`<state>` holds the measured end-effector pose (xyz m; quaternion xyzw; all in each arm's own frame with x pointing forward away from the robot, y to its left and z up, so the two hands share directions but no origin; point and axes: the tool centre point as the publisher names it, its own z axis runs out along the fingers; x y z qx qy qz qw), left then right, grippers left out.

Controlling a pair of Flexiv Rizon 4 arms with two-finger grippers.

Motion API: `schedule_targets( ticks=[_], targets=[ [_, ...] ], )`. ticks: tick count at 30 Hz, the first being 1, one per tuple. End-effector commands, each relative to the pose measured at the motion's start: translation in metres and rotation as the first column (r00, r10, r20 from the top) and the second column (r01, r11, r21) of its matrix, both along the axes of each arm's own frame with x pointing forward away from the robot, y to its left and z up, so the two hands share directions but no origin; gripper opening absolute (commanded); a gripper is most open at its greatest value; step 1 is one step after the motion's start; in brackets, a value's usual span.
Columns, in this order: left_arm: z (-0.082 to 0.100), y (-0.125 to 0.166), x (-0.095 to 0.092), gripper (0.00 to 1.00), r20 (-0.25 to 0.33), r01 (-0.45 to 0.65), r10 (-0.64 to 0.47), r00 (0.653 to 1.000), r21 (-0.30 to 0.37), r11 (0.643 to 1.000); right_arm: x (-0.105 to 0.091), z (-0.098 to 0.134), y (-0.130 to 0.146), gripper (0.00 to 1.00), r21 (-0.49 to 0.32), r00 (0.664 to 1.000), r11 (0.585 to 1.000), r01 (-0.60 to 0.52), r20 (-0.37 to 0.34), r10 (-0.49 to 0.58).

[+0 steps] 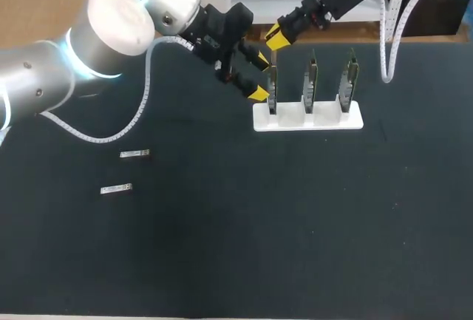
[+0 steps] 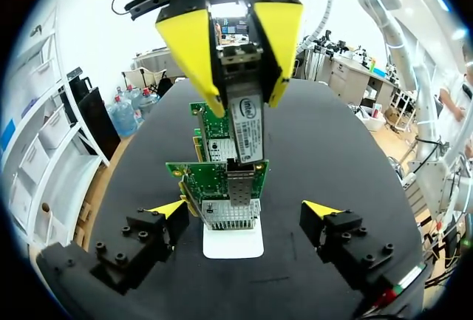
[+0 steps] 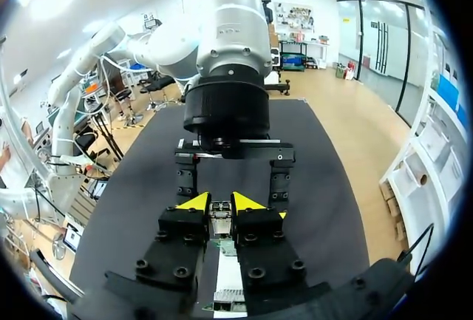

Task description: Pick up the optical module with the left hand, and insert it into the network port with the right hand.

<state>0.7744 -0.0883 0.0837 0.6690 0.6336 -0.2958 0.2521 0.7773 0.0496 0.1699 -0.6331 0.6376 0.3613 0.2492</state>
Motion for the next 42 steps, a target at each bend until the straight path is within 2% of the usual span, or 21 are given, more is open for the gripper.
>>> schedule_targets(
  ticks=[1, 16, 42],
  targets=[
    [0.0003, -0.0003, 0.0005, 1.0, -0.001, 0.0, 0.0, 1.0, 0.003, 1.0, -0.0044, -0.0001, 0.001, 0.0, -0.007, 1.0, 1.0, 0.012, 0.012, -0.012],
    [0.0003, -0.0003, 0.0005, 1.0, -0.001, 0.0, 0.0, 1.0, 0.003, 1.0, -0.006, -0.0028, 0.0011, 0.0, -0.031, 0.999, 0.999, 0.034, 0.038, -0.033],
    [0.0003, -0.0003, 0.0005, 1.0, -0.001, 0.0, 0.0, 1.0, 0.003, 1.0, -0.0036, -0.0009, 0.0019, 0.0, -0.027, 0.998, 1.0, 0.006, 0.061, -0.004]
  ],
)
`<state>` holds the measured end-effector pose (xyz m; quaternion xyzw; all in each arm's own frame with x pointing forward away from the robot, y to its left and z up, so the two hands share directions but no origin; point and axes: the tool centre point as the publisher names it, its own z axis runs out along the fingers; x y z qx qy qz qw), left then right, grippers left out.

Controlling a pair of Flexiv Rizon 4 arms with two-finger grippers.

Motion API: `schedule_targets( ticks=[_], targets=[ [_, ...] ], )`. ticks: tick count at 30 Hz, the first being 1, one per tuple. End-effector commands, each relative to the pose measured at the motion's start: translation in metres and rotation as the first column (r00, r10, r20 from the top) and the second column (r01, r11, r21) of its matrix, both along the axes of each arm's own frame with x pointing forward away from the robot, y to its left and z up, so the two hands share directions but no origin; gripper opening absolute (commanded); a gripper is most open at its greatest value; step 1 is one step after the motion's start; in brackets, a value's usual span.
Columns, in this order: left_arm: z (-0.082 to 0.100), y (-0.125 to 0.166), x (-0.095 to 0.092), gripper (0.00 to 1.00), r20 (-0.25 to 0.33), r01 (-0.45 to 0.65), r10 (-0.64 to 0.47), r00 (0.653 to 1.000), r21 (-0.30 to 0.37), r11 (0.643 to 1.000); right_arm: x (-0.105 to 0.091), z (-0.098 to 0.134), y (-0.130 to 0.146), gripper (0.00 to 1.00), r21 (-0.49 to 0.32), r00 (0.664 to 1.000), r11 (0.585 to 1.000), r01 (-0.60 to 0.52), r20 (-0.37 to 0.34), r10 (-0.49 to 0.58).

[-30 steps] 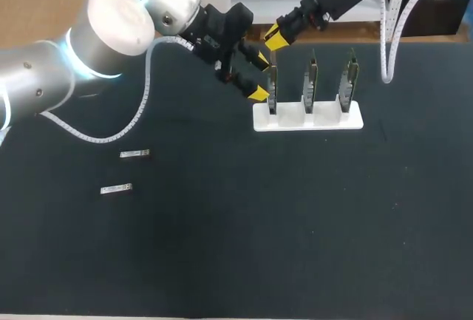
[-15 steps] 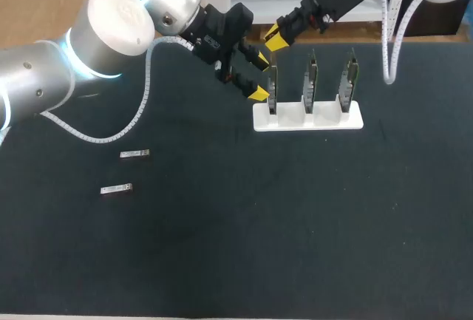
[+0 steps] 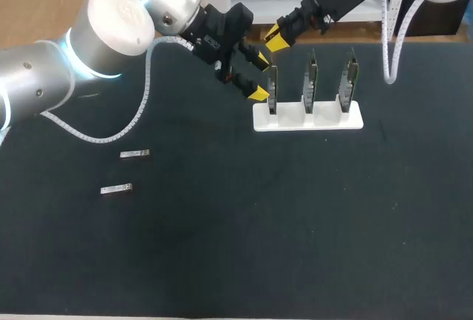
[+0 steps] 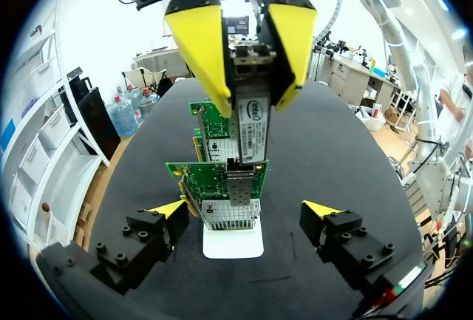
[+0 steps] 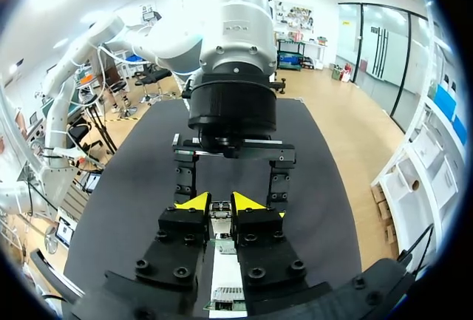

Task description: Pick up the optical module with the left hand, and insert it into the network port with the right hand.

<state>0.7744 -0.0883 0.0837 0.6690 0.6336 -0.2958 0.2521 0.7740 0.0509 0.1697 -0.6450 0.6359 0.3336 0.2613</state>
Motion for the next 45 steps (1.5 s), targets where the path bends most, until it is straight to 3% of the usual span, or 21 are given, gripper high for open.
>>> schedule_targets(
  ticks=[1, 45],
  targets=[
    [0.0003, -0.0003, 0.0005, 1.0, -0.001, 0.0, 0.0, 1.0, 0.003, 1.0, -0.0003, -0.0013, 0.0005, 0.0, -0.004, 1.0, 1.0, 0.0, 0.0, 0.0],
    [0.0003, -0.0003, 0.0005, 1.0, -0.001, 0.0, 0.0, 1.0, 0.003, 1.0, 0.0011, -0.0034, -0.0013, 0.0, 0.012, 0.999, 0.999, 0.035, 0.005, -0.035]
  ],
)
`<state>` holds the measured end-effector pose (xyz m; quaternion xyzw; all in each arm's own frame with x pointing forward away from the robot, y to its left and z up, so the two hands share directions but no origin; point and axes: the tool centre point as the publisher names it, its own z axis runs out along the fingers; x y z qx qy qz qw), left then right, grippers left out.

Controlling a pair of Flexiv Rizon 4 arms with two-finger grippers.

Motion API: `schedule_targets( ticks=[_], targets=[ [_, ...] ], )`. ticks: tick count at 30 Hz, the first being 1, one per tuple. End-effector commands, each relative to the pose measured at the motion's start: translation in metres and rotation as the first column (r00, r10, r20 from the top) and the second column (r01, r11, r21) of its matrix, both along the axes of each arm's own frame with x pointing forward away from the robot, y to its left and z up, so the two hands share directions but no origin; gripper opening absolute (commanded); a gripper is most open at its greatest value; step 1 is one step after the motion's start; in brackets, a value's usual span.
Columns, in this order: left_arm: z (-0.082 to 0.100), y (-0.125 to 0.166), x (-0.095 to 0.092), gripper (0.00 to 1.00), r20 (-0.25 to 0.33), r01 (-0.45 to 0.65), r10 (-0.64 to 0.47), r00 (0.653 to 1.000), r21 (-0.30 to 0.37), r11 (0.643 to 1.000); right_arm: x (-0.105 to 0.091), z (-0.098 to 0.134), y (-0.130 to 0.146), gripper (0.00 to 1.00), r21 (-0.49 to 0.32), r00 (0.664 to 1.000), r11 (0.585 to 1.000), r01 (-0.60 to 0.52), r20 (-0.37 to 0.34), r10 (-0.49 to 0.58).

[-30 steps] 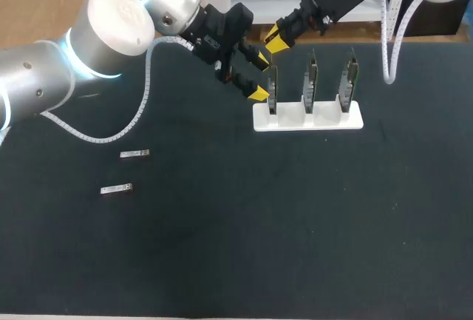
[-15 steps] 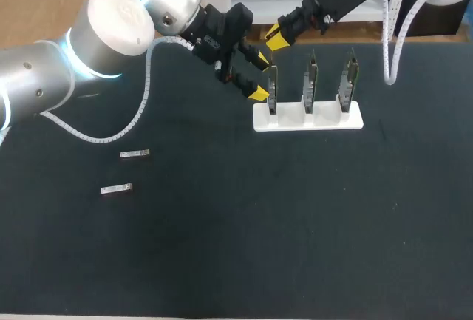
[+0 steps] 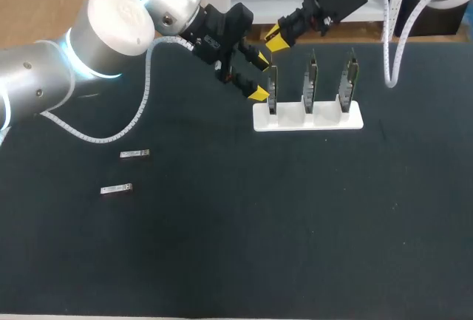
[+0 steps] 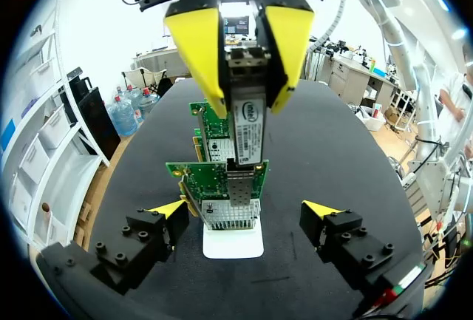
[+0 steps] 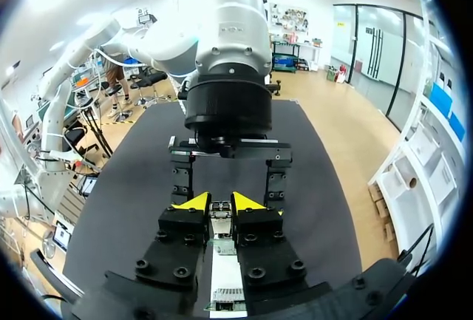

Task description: Pick up the optical module with the left hand, and insert it into the network port with the right hand.

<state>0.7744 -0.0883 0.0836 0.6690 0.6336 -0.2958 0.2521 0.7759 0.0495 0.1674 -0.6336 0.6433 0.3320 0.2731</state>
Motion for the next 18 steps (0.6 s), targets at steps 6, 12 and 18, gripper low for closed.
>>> schedule_targets(
  ticks=[6, 12, 18],
  targets=[
    [0.0003, -0.0003, 0.0005, 1.0, -0.001, 0.0, 0.0, 1.0, 0.003, 1.0, -0.0015, -0.0026, 0.0003, 0.0, -0.004, 1.0, 1.0, -0.001, -0.005, 0.001],
    [0.0003, -0.0003, 0.0005, 1.0, -0.001, 0.0, 0.0, 1.0, 0.003, 1.0, -0.0017, -0.0013, -0.0006, 0.0, 0.008, 1.0, 1.0, 0.006, -0.004, -0.006],
    [0.0003, -0.0003, 0.0005, 1.0, -0.001, 0.0, 0.0, 1.0, 0.003, 1.0, -0.0018, 0.0037, -0.0009, 0.0, 0.025, 1.0, 1.0, 0.009, 0.013, -0.01]
  ],
)
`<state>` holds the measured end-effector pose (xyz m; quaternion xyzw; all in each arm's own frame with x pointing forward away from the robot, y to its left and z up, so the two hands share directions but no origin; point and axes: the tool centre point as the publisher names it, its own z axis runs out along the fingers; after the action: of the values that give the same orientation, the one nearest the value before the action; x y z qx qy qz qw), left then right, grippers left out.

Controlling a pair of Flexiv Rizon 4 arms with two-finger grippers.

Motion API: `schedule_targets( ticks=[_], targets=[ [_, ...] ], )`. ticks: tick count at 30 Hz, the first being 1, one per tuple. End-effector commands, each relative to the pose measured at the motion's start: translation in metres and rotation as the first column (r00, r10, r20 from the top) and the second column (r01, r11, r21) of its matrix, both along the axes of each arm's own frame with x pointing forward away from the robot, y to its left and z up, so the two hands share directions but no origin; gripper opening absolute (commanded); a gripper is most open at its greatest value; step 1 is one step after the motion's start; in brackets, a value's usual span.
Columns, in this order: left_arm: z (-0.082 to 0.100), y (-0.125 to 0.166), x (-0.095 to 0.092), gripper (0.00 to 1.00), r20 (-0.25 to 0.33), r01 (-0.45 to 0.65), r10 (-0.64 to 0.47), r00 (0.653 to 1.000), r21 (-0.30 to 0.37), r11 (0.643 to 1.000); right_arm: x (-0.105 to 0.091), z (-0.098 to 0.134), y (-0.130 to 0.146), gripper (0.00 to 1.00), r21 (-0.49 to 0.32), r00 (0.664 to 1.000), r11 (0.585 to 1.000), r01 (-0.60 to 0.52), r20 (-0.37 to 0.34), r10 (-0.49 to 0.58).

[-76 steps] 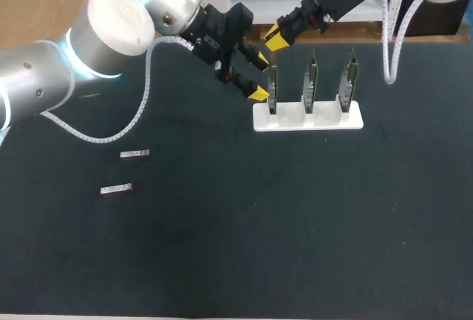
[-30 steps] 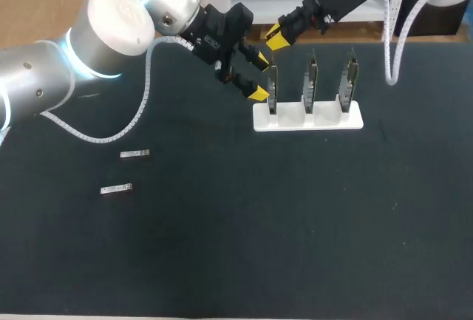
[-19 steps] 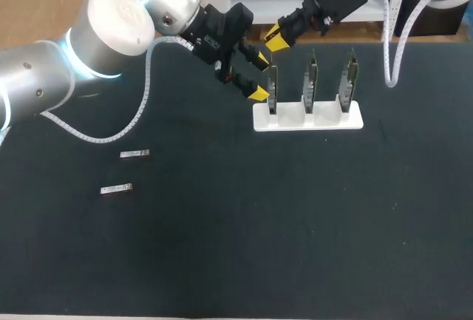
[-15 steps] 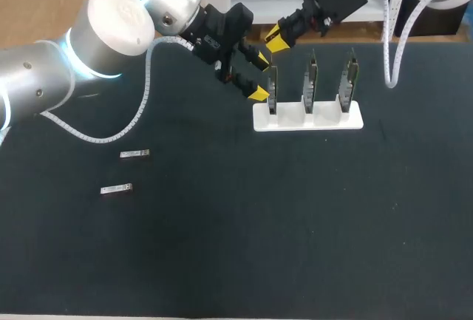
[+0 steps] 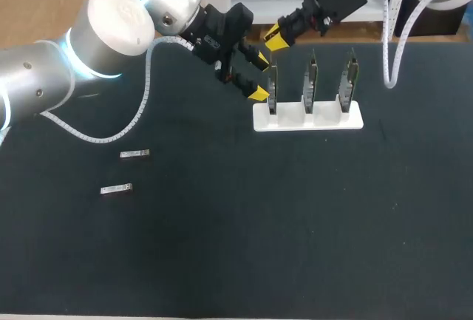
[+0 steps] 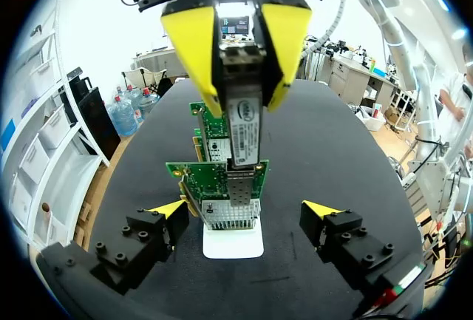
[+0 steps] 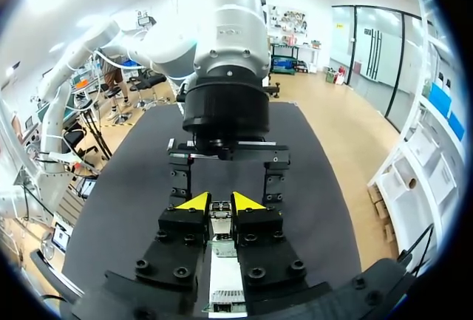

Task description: Pick up the optical module with the left hand, and insert it into the network port with the right hand.

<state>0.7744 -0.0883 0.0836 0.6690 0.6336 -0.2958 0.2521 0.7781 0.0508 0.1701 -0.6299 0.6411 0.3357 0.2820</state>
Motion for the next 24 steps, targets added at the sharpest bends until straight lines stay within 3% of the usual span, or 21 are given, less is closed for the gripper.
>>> schedule_targets(
  ticks=[1, 24],
  targets=[
    [0.0003, -0.0004, 0.0005, 1.0, -0.001, 0.0, 0.0, 1.0, 0.003, 1.0, -0.004, 0.001, -0.0021, 0.0, 0.006, 1.0, 1.0, 0.003, 0.008, -0.003],
    [0.0003, -0.0004, 0.0005, 1.0, -0.001, 0.0, 0.0, 1.0, 0.003, 1.0, -0.0013, -0.0065, -0.0027, 0.0, 0.008, 1.0, 1.0, -0.004, 0.002, 0.004]
  ],
)
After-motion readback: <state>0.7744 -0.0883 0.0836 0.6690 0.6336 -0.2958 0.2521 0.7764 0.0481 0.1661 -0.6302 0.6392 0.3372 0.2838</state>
